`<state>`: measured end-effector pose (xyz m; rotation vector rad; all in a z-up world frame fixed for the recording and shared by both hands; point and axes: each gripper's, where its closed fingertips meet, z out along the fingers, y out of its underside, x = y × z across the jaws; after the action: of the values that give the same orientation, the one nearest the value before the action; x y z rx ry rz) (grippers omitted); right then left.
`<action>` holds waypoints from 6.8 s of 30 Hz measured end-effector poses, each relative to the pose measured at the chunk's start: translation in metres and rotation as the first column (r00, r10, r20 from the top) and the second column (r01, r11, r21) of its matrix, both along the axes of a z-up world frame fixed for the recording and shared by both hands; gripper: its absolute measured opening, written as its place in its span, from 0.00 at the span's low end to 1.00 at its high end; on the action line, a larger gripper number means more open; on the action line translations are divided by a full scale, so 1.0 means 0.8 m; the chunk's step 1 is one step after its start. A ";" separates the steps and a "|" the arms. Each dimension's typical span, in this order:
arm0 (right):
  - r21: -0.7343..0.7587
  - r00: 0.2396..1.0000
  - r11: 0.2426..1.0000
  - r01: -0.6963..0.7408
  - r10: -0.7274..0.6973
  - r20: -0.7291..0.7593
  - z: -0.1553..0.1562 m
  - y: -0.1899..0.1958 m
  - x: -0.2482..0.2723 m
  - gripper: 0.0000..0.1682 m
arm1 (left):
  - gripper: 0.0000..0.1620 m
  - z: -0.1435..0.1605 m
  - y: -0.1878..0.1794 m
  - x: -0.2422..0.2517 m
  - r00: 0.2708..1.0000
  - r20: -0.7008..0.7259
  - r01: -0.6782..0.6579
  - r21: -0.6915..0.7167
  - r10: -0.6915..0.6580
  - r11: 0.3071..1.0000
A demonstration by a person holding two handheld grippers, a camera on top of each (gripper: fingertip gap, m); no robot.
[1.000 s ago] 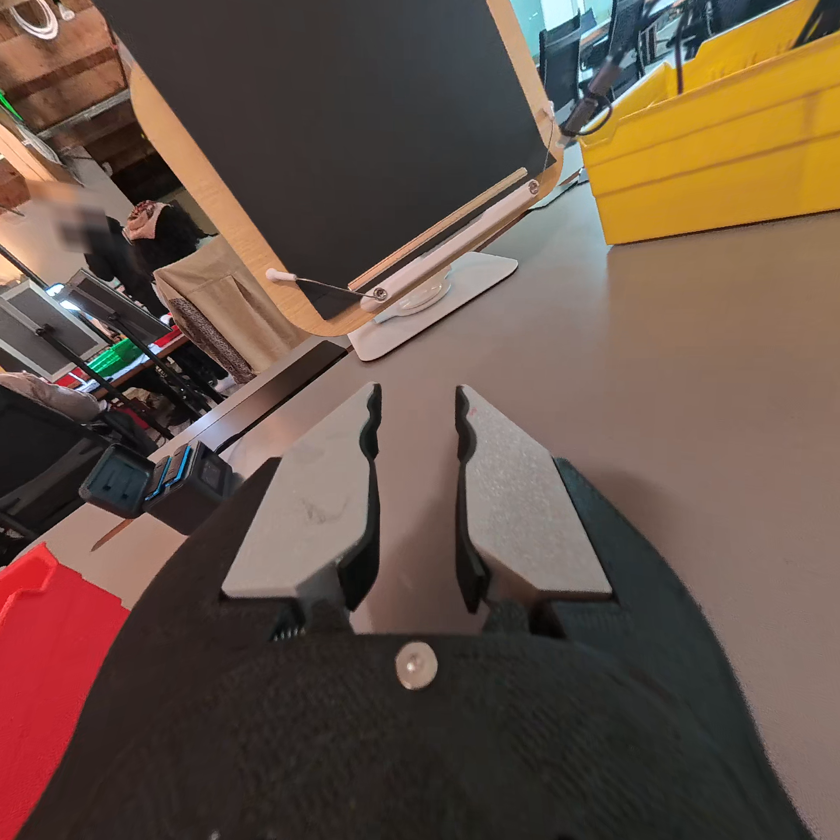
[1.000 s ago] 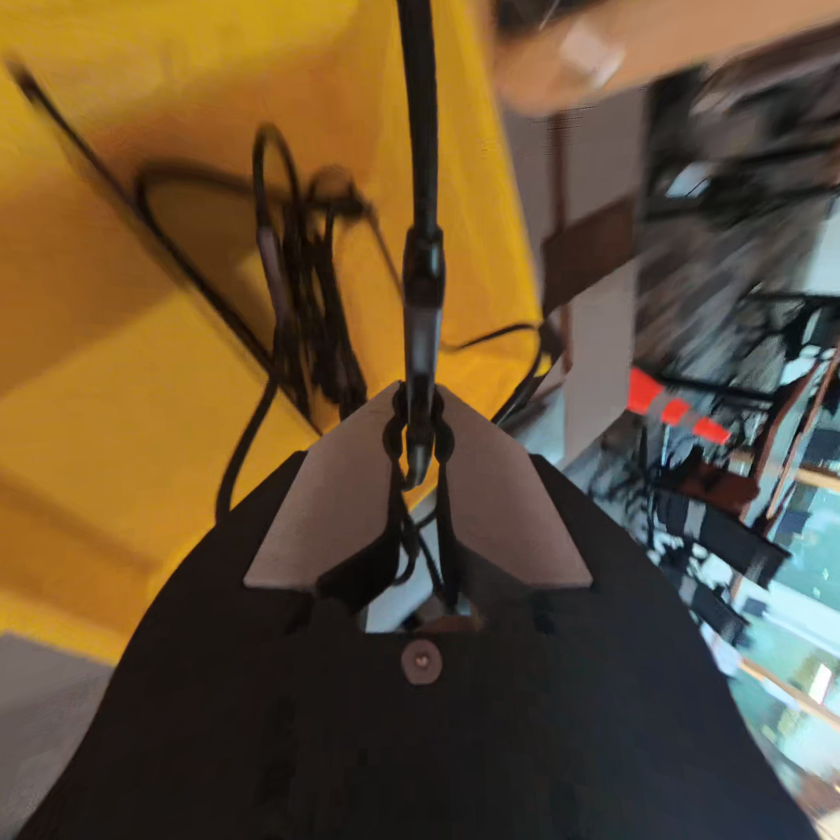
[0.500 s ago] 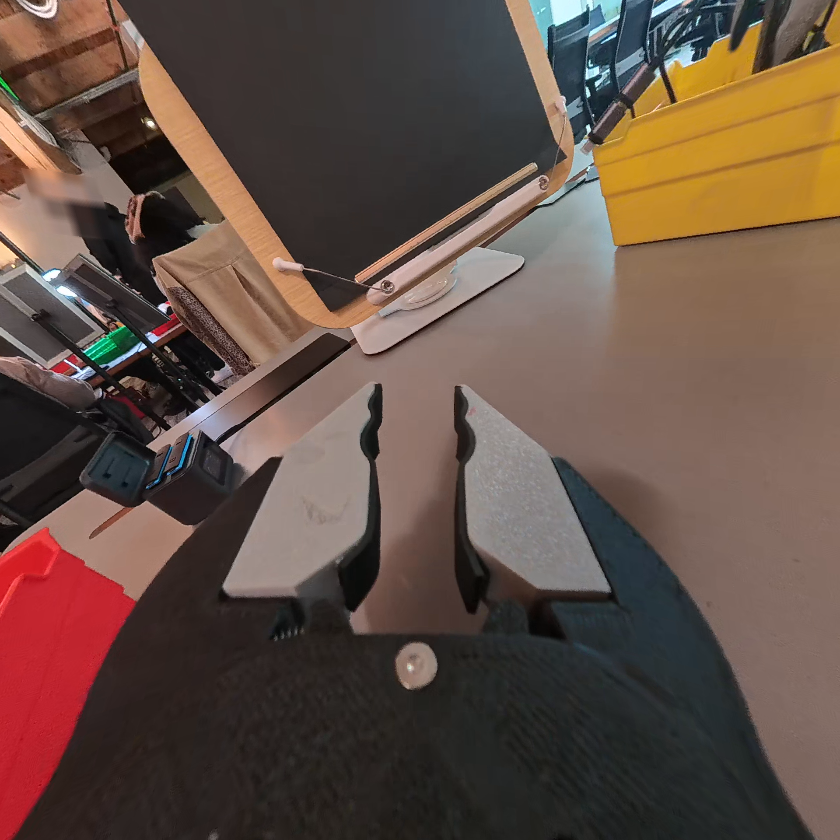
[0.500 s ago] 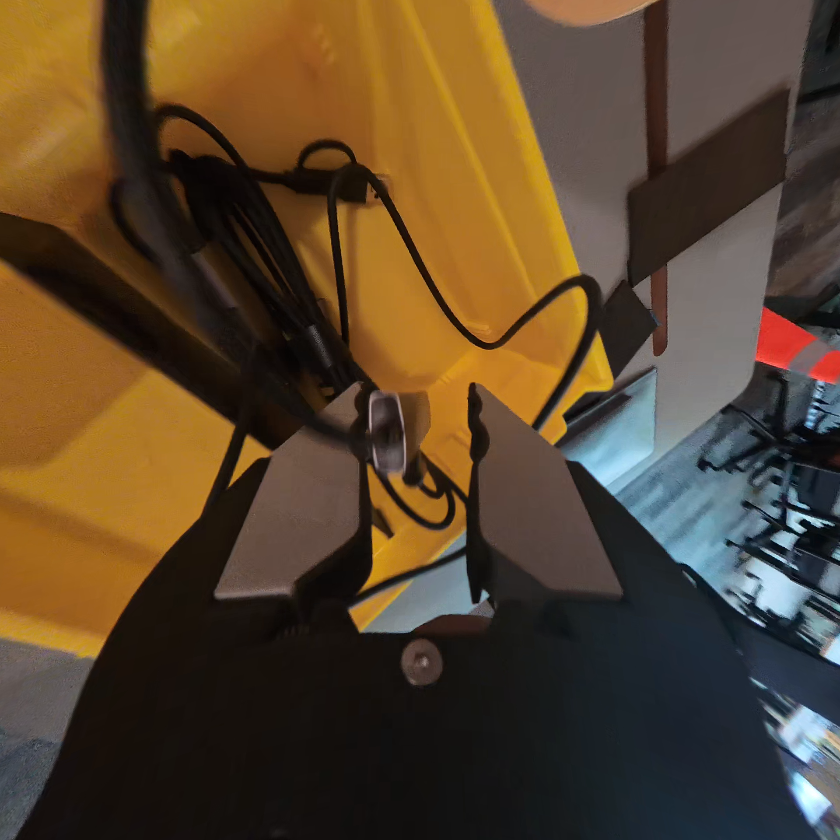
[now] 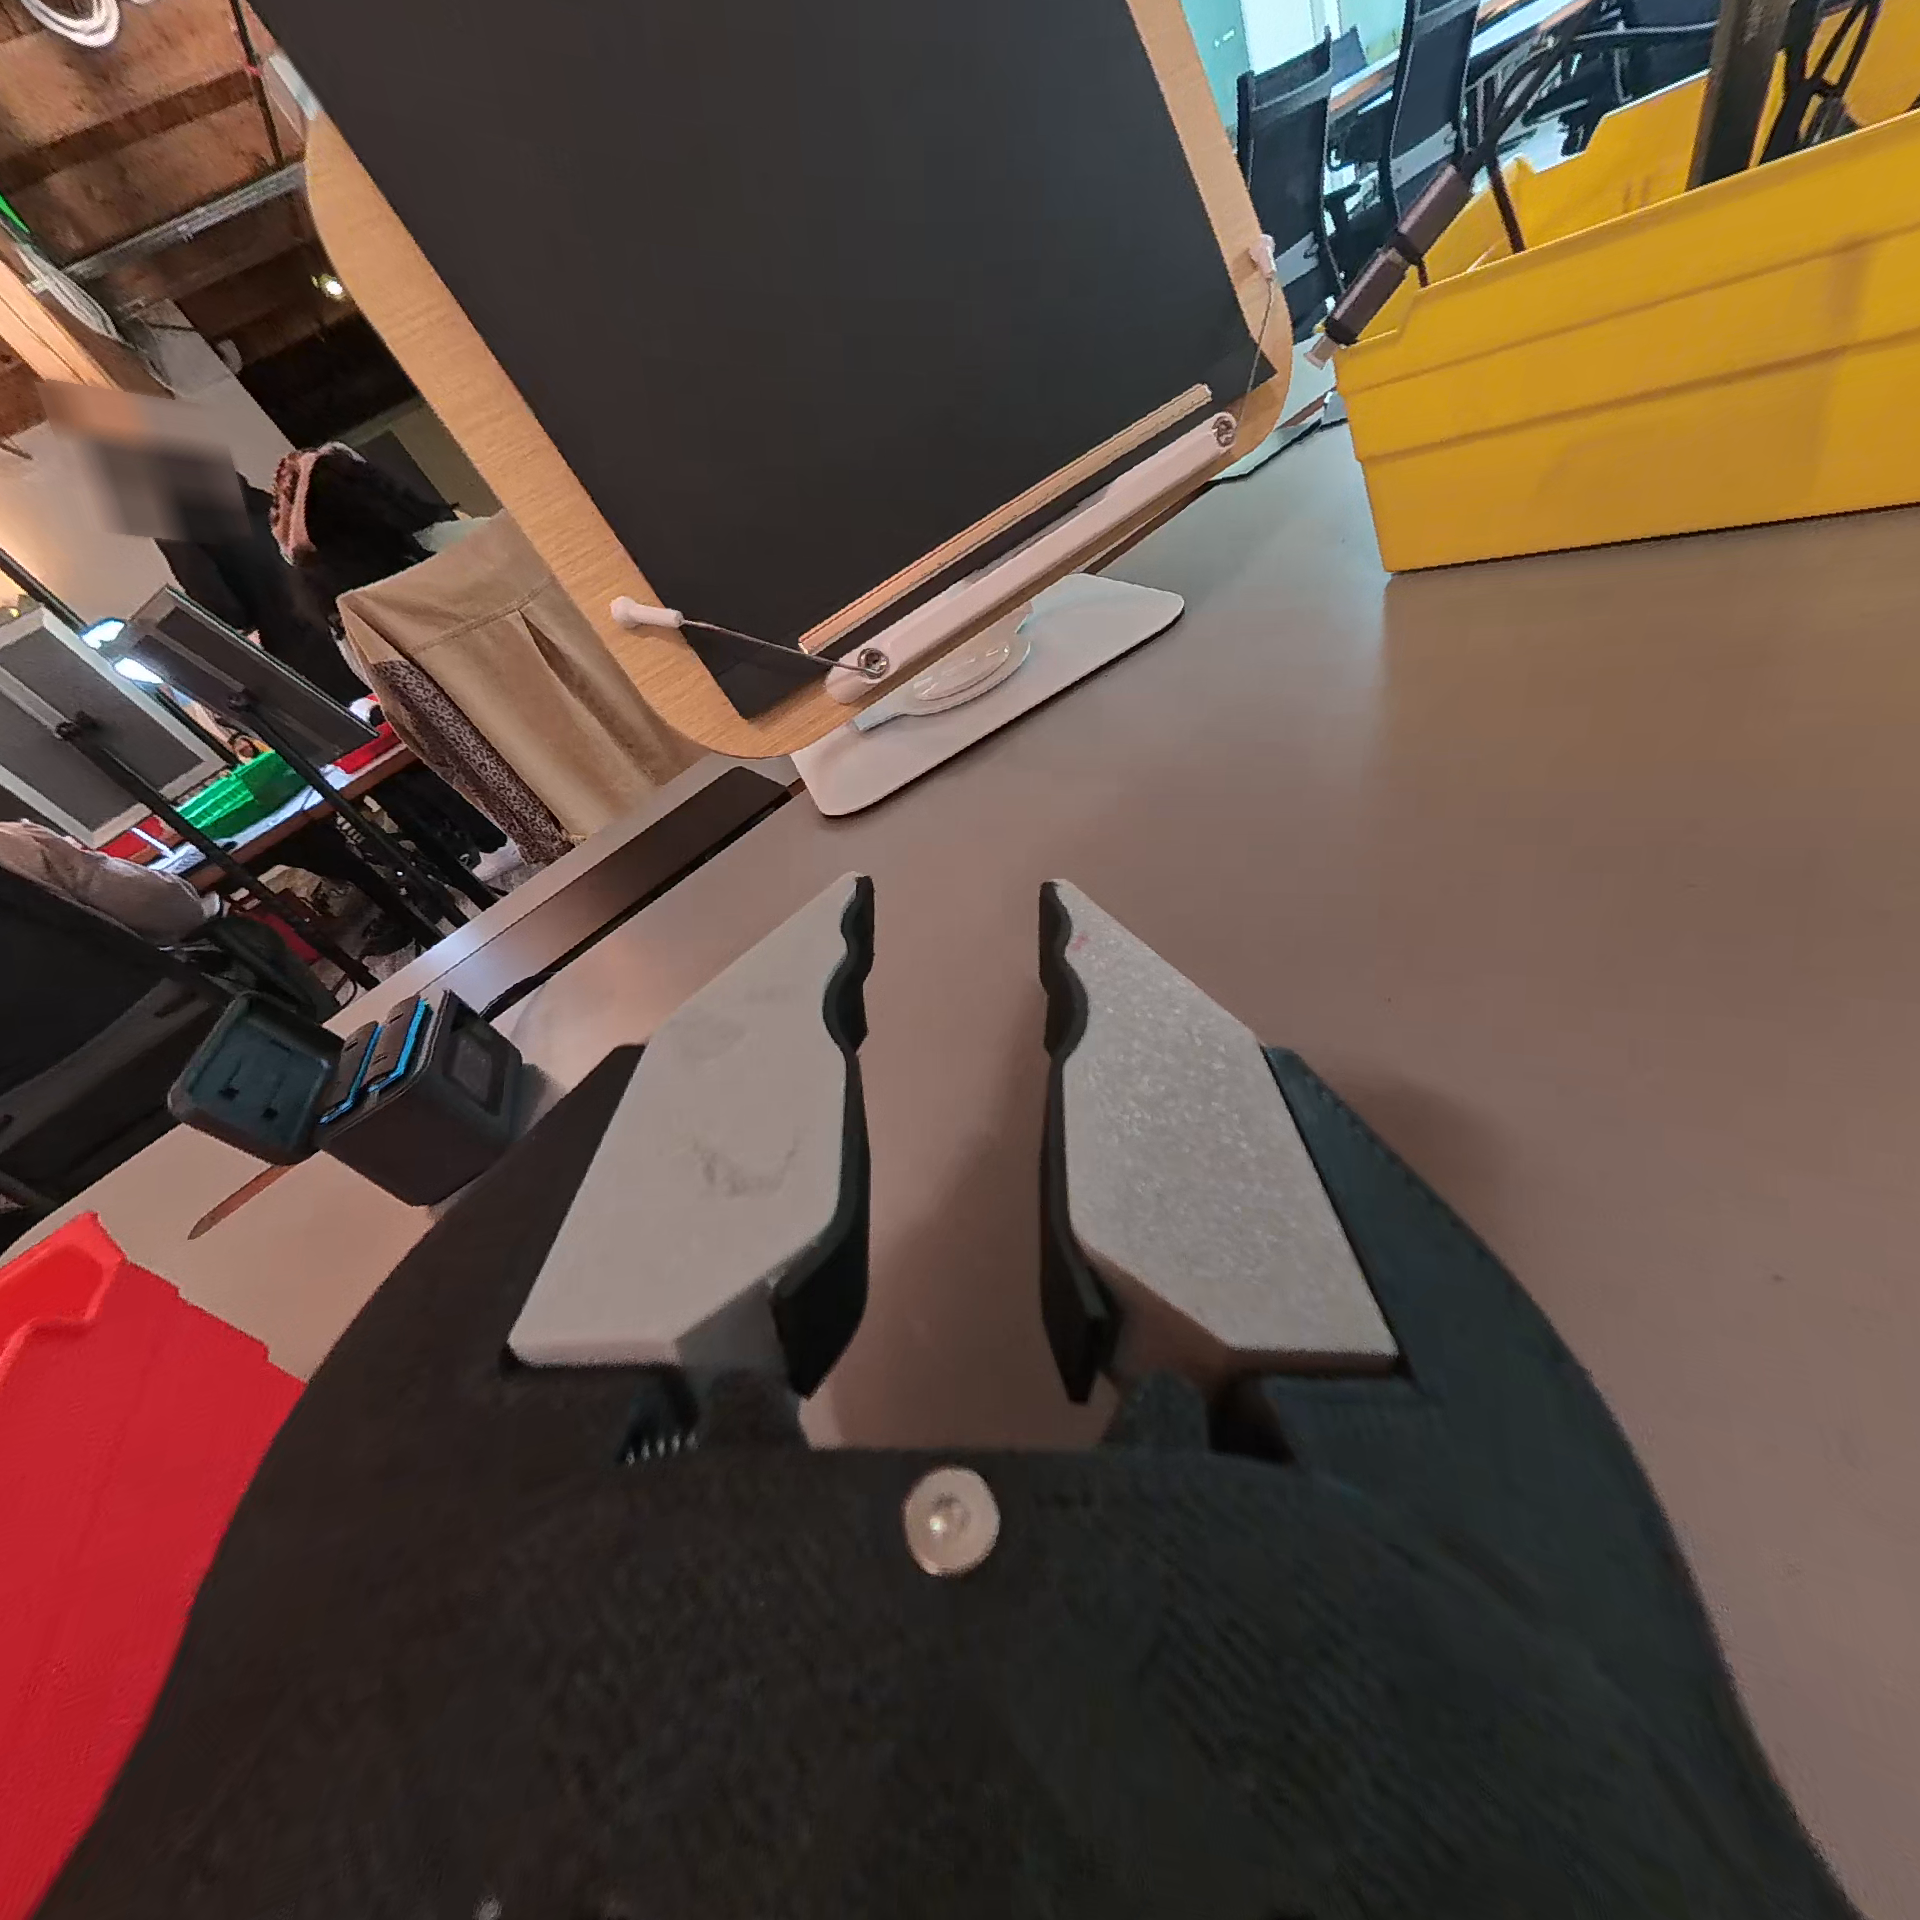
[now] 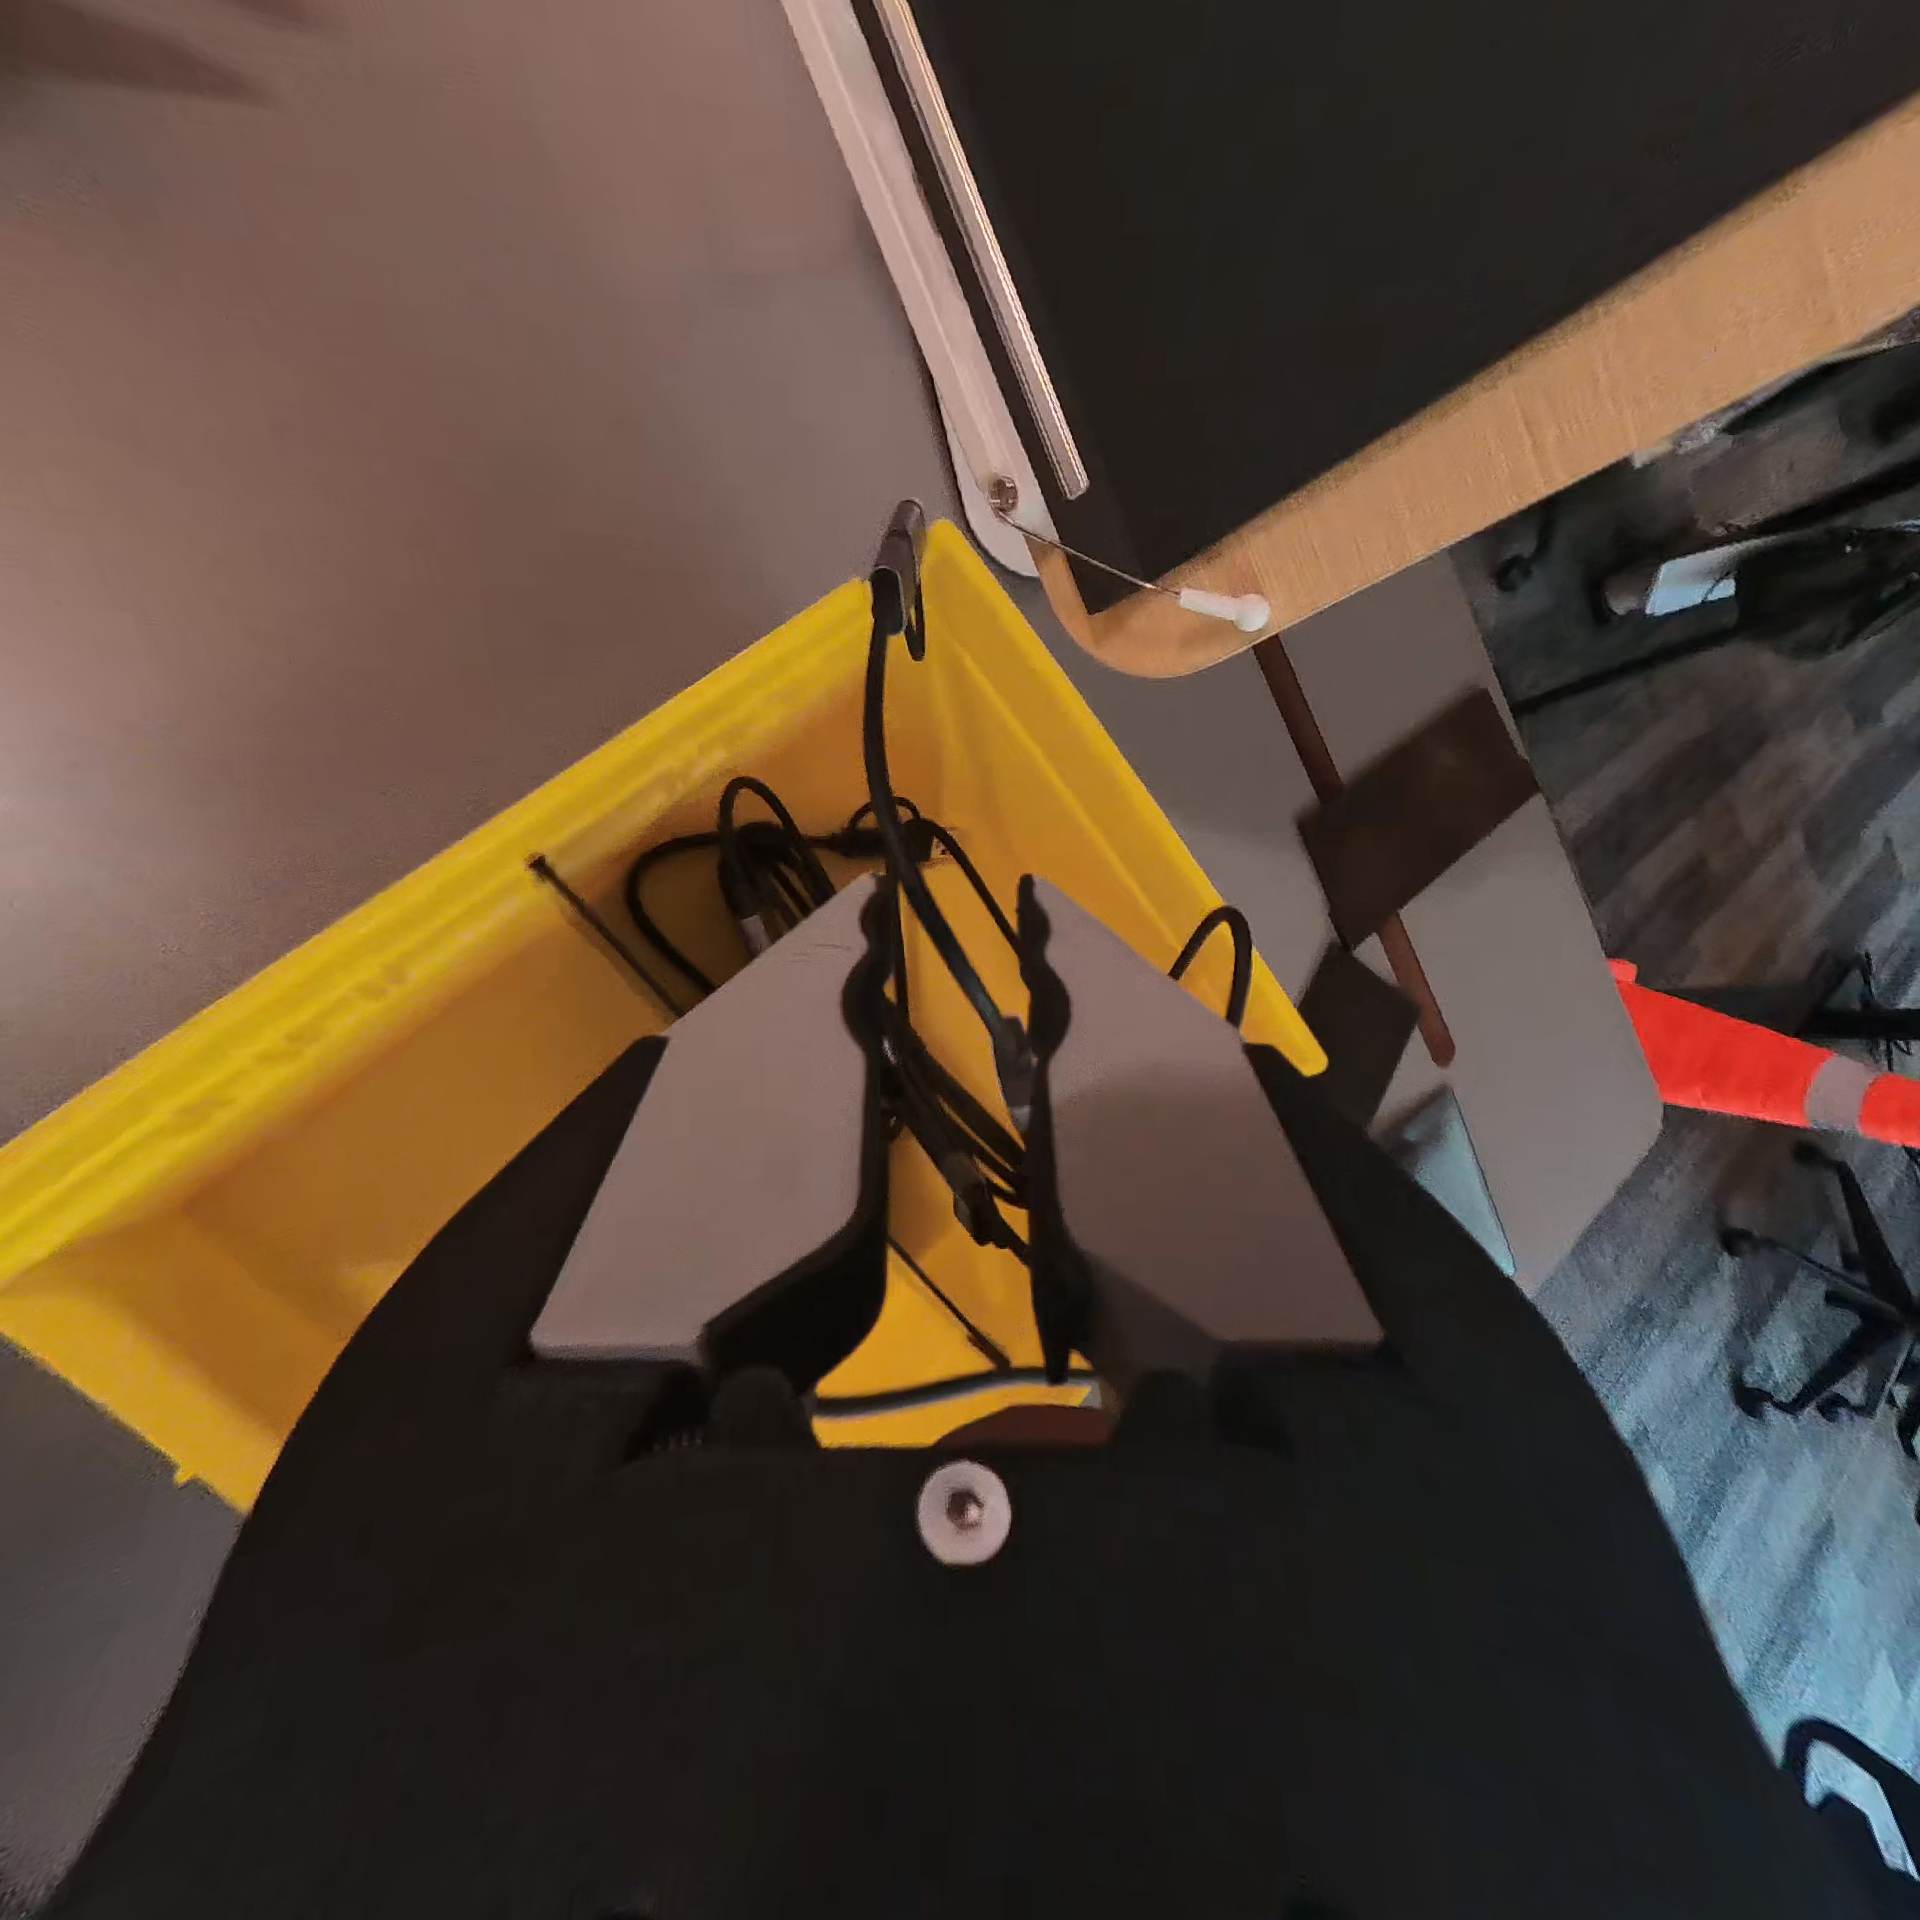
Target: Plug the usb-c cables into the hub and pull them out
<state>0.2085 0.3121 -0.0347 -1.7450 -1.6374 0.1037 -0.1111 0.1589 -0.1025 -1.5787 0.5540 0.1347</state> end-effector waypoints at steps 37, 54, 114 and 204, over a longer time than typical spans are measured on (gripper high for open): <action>-0.241 0.803 0.961 -0.134 -0.037 -0.595 0.054 -0.203 -0.193 0.41 | 0.27 -0.010 -0.001 0.008 0.990 0.122 0.085 -0.114 -0.071 0.990; -0.155 0.903 0.985 -0.078 0.004 -0.430 -0.152 -0.161 -0.288 0.49 | 0.30 -0.022 -0.008 0.025 0.984 0.099 0.162 -0.176 -0.146 0.971; -0.094 0.752 0.905 0.414 -0.398 -0.525 -0.072 -0.210 0.012 0.52 | 0.36 -0.028 -0.222 -0.182 0.869 0.187 -0.376 -0.352 0.458 0.857; -0.148 0.706 0.959 0.241 -0.278 -0.651 -0.028 -0.289 -0.036 0.05 | 0.27 -0.029 -0.138 0.328 0.918 0.094 0.377 -0.507 -0.385 0.775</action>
<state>0.1794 0.0809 -0.0569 -1.6815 -0.8541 0.5781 0.1515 0.0486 -0.1253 -1.9458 0.9732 -0.3444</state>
